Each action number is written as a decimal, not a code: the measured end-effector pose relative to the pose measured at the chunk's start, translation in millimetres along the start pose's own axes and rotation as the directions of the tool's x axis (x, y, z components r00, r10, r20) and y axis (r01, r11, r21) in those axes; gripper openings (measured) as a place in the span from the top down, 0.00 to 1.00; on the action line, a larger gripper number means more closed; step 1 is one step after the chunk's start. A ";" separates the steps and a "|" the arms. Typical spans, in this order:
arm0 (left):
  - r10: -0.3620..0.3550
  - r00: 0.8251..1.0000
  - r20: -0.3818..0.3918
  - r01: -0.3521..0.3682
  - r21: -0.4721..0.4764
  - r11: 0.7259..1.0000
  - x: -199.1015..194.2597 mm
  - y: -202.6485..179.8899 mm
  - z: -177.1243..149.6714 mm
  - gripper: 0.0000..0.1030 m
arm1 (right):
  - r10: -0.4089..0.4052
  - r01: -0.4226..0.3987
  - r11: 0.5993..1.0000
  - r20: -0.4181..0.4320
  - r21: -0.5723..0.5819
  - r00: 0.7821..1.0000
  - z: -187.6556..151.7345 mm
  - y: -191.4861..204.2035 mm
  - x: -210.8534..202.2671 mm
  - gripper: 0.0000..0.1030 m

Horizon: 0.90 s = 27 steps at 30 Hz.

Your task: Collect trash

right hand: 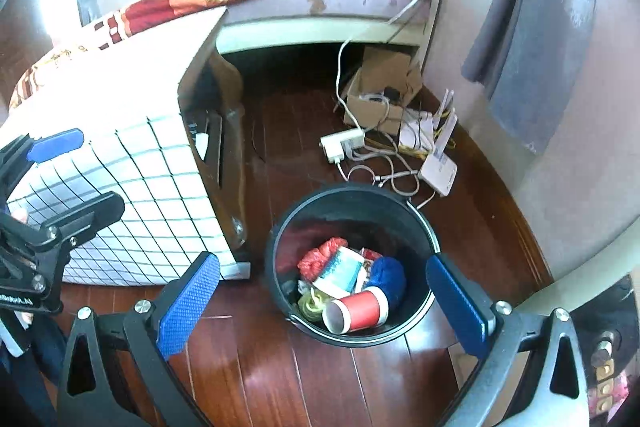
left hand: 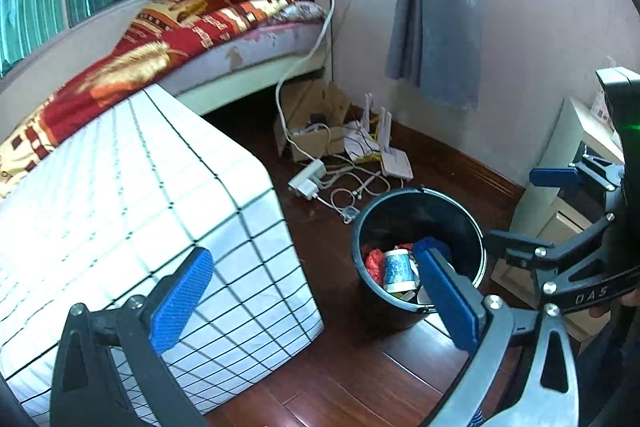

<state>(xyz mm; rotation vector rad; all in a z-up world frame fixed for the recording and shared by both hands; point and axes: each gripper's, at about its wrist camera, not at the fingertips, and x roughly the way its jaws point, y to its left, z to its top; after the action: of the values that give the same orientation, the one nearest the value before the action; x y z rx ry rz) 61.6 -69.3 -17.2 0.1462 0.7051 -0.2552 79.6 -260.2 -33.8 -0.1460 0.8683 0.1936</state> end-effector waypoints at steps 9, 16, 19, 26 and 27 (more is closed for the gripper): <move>0.048 0.996 0.070 -0.045 -0.041 0.998 -60.6 20.3 -6.2 0.00 | -0.043 0.039 0.998 0.088 0.047 0.995 13.4 22.9 -71.8 0.00; 0.092 0.986 0.140 -0.084 -0.060 0.995 -114.7 21.4 -12.7 0.00 | -0.076 0.068 0.996 0.143 0.063 0.987 5.8 45.1 -125.4 0.00; 0.072 0.987 0.144 -0.062 -0.073 0.995 -130.6 17.9 -18.0 0.00 | -0.090 0.079 0.994 0.171 0.070 0.981 0.9 51.5 -145.3 0.00; 0.089 0.976 0.201 -0.079 -0.057 0.995 -161.3 14.5 -13.0 0.00 | -0.112 0.093 0.991 0.219 0.096 0.969 -5.9 51.7 -182.5 0.00; 0.085 0.975 0.204 -0.075 -0.057 0.996 -163.5 14.1 -12.2 0.00 | -0.116 0.096 0.991 0.226 0.096 0.967 -6.2 51.7 -187.3 0.00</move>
<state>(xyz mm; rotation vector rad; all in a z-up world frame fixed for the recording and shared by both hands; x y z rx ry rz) -61.8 -23.3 81.6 0.0994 0.4977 -0.1729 -54.8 -231.6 103.7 -0.0885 0.6338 0.0715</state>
